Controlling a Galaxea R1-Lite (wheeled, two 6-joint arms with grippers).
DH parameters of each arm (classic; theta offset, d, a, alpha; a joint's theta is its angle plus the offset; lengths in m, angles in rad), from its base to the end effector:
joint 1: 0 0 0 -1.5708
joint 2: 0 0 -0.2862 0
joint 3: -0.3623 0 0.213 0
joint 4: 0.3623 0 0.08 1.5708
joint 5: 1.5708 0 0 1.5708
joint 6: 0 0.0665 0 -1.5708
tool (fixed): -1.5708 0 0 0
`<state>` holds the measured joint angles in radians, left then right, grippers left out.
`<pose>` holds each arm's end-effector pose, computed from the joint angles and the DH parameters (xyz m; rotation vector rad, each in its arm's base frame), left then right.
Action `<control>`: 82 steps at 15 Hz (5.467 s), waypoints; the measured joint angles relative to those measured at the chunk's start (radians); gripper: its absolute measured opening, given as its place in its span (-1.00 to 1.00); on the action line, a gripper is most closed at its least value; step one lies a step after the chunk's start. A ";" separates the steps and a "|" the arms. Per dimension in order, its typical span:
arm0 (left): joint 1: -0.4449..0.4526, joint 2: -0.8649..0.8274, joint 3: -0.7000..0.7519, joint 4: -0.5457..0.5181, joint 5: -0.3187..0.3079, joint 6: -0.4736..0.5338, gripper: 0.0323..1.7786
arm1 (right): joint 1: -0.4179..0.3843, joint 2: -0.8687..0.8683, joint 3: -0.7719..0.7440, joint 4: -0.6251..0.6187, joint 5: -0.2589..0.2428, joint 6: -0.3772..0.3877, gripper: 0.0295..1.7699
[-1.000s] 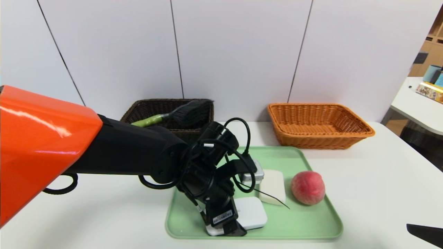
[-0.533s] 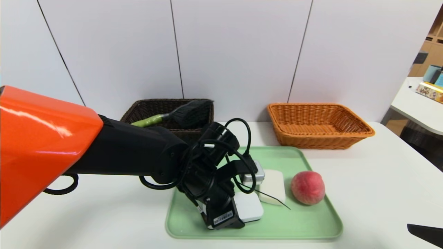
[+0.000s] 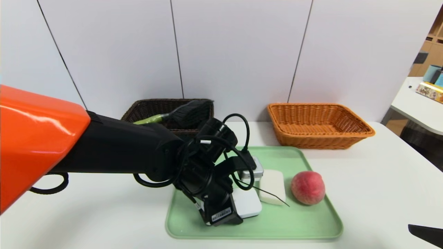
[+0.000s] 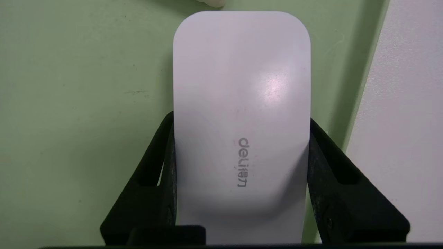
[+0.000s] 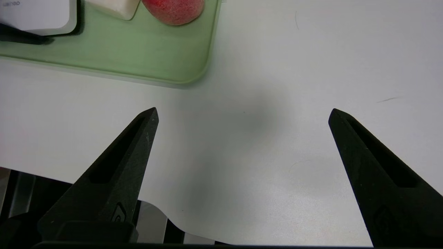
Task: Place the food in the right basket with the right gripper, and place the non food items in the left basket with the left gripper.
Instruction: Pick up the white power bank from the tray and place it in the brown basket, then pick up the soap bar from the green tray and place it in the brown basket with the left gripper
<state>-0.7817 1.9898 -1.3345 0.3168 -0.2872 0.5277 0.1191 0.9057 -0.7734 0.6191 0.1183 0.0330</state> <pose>0.2716 -0.2961 0.0812 0.6866 0.7111 -1.2294 0.1356 0.0241 0.1741 0.0310 0.7568 0.2137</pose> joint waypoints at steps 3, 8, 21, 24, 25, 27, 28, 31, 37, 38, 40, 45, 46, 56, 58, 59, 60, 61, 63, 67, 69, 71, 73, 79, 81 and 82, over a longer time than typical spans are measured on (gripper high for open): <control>0.011 -0.041 -0.028 0.002 -0.001 -0.036 0.14 | 0.000 -0.006 0.004 0.000 0.000 0.000 0.92; 0.046 -0.127 -0.116 0.048 0.000 -0.104 0.14 | 0.000 -0.012 0.005 0.000 0.000 -0.001 0.92; 0.438 -0.151 -0.471 0.295 -0.025 0.039 0.14 | -0.003 -0.007 0.004 -0.003 0.001 -0.001 0.92; 0.521 -0.078 -0.571 0.292 -0.072 0.136 0.14 | -0.004 -0.007 0.002 -0.001 -0.002 -0.001 0.92; 0.548 -0.046 -0.591 0.274 -0.076 0.176 0.14 | -0.005 -0.008 0.002 0.000 -0.003 -0.001 0.92; 0.592 0.002 -0.604 0.241 -0.078 0.203 0.14 | -0.005 -0.009 0.005 0.000 -0.003 -0.001 0.92; 0.611 0.025 -0.607 0.213 -0.078 0.201 0.14 | -0.006 -0.009 0.005 0.000 -0.002 -0.001 0.92; 0.659 0.085 -0.610 0.089 -0.078 0.177 0.14 | -0.006 -0.010 0.006 0.000 -0.001 -0.001 0.92; 0.719 0.168 -0.611 -0.068 -0.070 0.193 0.14 | -0.006 -0.009 0.008 0.002 -0.001 -0.004 0.92; 0.722 0.180 -0.611 -0.076 -0.070 0.196 0.14 | -0.006 -0.007 0.008 0.002 0.000 -0.004 0.92; 0.724 0.196 -0.610 -0.073 -0.071 0.196 0.14 | -0.005 -0.005 0.007 0.001 -0.001 -0.004 0.92; 0.739 0.216 -0.609 -0.070 -0.071 0.197 0.14 | -0.005 -0.003 0.007 0.000 0.001 -0.004 0.92; 0.740 0.219 -0.609 -0.071 -0.072 0.197 0.14 | -0.005 -0.004 0.008 0.000 0.001 -0.004 0.92; 0.750 0.177 -0.610 -0.078 -0.072 0.185 0.68 | -0.005 -0.011 0.006 0.000 0.002 -0.004 0.92; 0.747 0.139 -0.611 -0.077 -0.071 0.171 0.73 | -0.005 -0.011 0.007 -0.003 0.003 -0.004 0.92; 0.741 0.115 -0.611 -0.073 -0.070 0.150 0.75 | -0.005 -0.012 0.008 -0.003 0.006 -0.004 0.92; 0.727 0.092 -0.611 -0.070 -0.067 0.117 0.77 | -0.005 -0.012 0.008 -0.006 0.009 -0.004 0.92; 0.703 0.069 -0.610 -0.066 -0.063 0.067 0.79 | -0.005 -0.012 0.008 -0.007 0.011 -0.004 0.92; 0.640 0.027 -0.607 -0.048 -0.045 -0.054 0.82 | -0.005 -0.013 0.009 -0.006 0.010 -0.004 0.92; 0.471 -0.037 -0.594 0.060 0.046 -0.267 0.86 | -0.005 -0.013 0.009 -0.006 0.009 -0.002 0.92; 0.369 -0.062 -0.579 0.098 0.121 -0.347 0.87 | -0.005 -0.014 0.008 -0.004 0.008 -0.002 0.92; 0.264 -0.083 -0.550 0.107 0.190 -0.441 0.88 | -0.006 -0.017 0.007 -0.003 0.006 -0.002 0.92; 0.156 -0.103 -0.483 0.110 0.268 -0.526 0.88 | -0.006 -0.023 0.008 0.000 0.003 -0.001 0.92; -0.090 -0.087 -0.273 0.102 0.521 -0.781 0.90 | -0.006 -0.040 0.031 0.000 0.004 0.000 0.92; -0.132 -0.048 -0.265 0.102 0.601 -0.861 0.90 | -0.006 -0.044 0.034 0.000 0.003 -0.001 0.92; -0.149 -0.028 -0.266 0.102 0.630 -0.894 0.90 | -0.006 -0.047 0.036 0.000 0.003 0.000 0.92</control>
<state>-0.9304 1.9617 -1.6004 0.4189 0.3423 -0.3660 0.1134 0.8587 -0.7370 0.6196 0.1215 0.0326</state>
